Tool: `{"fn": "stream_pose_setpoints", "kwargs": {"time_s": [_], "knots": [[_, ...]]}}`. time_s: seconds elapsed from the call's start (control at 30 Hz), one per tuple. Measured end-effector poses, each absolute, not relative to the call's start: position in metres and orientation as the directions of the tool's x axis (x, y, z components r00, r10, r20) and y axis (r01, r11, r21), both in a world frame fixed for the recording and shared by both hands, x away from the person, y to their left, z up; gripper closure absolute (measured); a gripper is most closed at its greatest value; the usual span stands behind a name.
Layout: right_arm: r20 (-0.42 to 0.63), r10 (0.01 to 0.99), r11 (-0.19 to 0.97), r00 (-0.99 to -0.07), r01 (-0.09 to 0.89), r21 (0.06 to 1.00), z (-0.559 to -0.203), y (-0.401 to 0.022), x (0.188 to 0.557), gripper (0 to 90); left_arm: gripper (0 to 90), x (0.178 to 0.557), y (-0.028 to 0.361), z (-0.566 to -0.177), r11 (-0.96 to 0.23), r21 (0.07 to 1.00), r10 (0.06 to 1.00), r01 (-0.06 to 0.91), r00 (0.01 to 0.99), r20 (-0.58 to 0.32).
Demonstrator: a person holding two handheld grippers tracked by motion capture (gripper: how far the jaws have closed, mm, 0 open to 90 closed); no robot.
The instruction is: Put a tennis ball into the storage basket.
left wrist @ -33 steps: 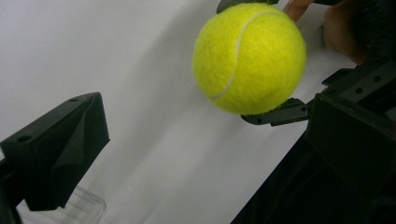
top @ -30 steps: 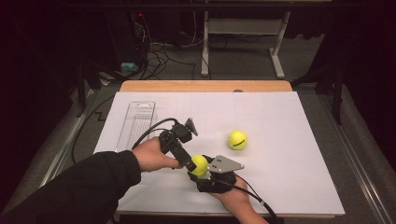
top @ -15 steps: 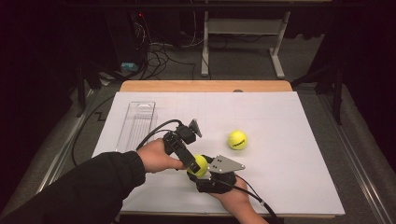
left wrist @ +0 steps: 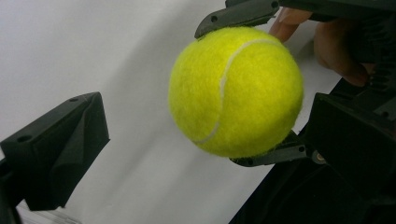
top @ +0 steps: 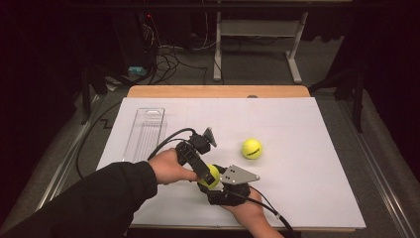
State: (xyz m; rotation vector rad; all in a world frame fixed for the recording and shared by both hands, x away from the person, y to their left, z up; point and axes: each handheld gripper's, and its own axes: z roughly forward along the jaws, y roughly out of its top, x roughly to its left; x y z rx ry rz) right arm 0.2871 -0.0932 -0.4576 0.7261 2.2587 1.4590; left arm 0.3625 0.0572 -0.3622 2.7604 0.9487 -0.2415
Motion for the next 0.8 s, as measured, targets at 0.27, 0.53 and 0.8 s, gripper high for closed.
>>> {"fn": "stream_pose_setpoints", "kwargs": {"time_s": [0.27, 0.53, 0.8], "knots": [[-0.013, 0.581, 0.332, -0.814, 0.222, 0.917, -0.457, -0.093, 0.287, 27.6, 0.5, 0.363, 0.054, -0.366, -0.773, 0.139, 0.581, 0.619, 0.778, -0.239], [0.0, 0.585, 0.319, -0.811, 0.23, 0.92, -0.456, -0.092, 0.286, 27.6, 0.9, 0.363, 0.051, -0.372, -0.773, 0.139, 0.576, 0.619, 0.777, -0.254], [-0.015, 0.583, 0.316, -0.812, 0.21, 0.925, -0.455, -0.092, 0.286, 27.6, 3.4, 0.363, 0.05, -0.374, -0.777, 0.14, 0.569, 0.614, 0.779, -0.264]]}}
